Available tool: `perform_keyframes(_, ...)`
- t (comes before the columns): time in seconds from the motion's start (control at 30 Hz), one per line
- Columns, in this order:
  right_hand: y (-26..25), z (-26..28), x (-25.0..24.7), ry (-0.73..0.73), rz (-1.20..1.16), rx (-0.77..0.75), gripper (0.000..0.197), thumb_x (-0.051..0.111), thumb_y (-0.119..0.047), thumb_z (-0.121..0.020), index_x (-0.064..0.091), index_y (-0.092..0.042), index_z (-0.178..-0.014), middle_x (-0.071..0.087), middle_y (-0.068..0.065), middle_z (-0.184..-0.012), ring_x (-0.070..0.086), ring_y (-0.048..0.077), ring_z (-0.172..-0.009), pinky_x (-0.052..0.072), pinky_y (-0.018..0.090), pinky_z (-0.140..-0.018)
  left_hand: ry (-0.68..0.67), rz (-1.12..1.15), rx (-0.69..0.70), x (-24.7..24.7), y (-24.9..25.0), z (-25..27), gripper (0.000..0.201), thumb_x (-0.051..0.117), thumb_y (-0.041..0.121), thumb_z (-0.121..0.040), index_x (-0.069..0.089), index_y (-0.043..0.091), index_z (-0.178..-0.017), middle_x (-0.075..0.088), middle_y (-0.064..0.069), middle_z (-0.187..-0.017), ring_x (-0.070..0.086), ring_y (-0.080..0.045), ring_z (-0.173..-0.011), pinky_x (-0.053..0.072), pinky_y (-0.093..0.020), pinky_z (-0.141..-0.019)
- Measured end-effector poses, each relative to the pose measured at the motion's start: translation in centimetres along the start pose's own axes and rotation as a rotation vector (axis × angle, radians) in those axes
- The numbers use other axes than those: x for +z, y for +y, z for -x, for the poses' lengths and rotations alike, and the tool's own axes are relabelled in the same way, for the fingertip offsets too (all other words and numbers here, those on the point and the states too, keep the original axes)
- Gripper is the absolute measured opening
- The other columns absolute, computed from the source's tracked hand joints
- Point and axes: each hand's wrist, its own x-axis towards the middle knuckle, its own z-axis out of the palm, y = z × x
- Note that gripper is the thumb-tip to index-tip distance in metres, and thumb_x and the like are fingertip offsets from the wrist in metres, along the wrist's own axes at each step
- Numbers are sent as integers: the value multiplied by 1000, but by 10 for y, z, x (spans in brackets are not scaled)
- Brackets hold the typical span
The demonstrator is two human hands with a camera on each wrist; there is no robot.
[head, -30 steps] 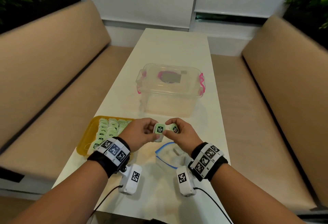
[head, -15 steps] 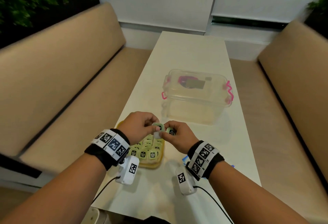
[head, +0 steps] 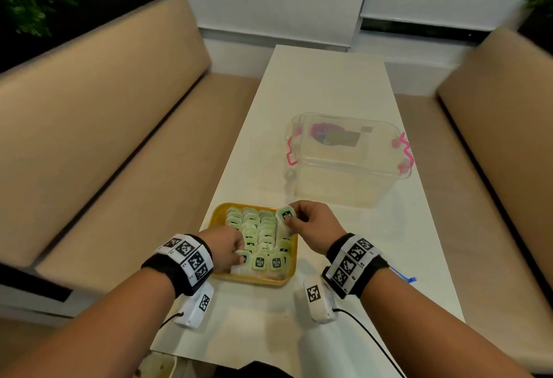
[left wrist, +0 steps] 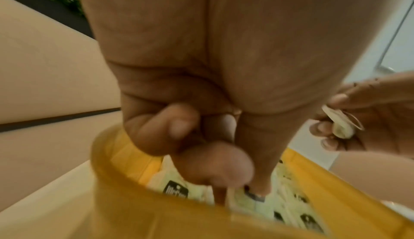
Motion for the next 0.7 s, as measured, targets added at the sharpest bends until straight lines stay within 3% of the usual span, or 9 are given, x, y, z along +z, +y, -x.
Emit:
perform_keyframes(0.13,1,-2,4,34,-30,21,4,72,-14,-86,71,-16,-82,74,16,-86,69,26,-78,57,49,-82,3,-105,3,5,3,-7,22,62,34,-92,63,18,-107,63,1,-97,54,-16,-84,42,-25,-72)
perform_keyframes(0.23,0,-2,8,41,-4,40,11,74,-21,-85,71,-20,-74,74,13,-80,64,20,-70,57,47,-77,-15,-98,16,5,2,-9,23,66,35,-89,64,20,-106,65,2,-102,56,-16,-86,46,-26,-75)
perform_keyframes(0.4,-8,0,17,13,-43,44,14,74,-22,-86,71,-24,-72,72,8,-77,62,16,-68,56,37,-73,114,143,100,-12,-7,-9,34,82,43,-72,63,26,-95,66,12,-95,62,-9,-88,52,-28,-79)
perform_keyframes(0.5,-14,-1,24,1,-49,25,13,74,-20,-86,72,-25,-73,69,2,-72,59,13,-65,52,31,-66,256,378,210,-25,-4,-9,31,80,51,-72,66,32,-91,68,16,-88,60,2,-77,48,-22,-71)
perform_keyframes(0.6,-18,-1,29,-2,-50,13,9,73,-19,-86,72,-22,-77,70,1,-72,62,11,-64,49,23,-60,322,434,251,-31,0,-13,21,78,44,-77,69,27,-85,63,11,-72,54,-5,-63,45,-25,-62)
perform_keyframes(0.7,-17,-1,30,7,-34,23,7,74,-22,-85,72,-20,-79,69,-2,-69,61,9,-62,49,23,-61,305,369,237,-31,-1,-17,23,78,39,-78,67,19,-75,61,6,-68,52,-11,-62,47,-31,-62)
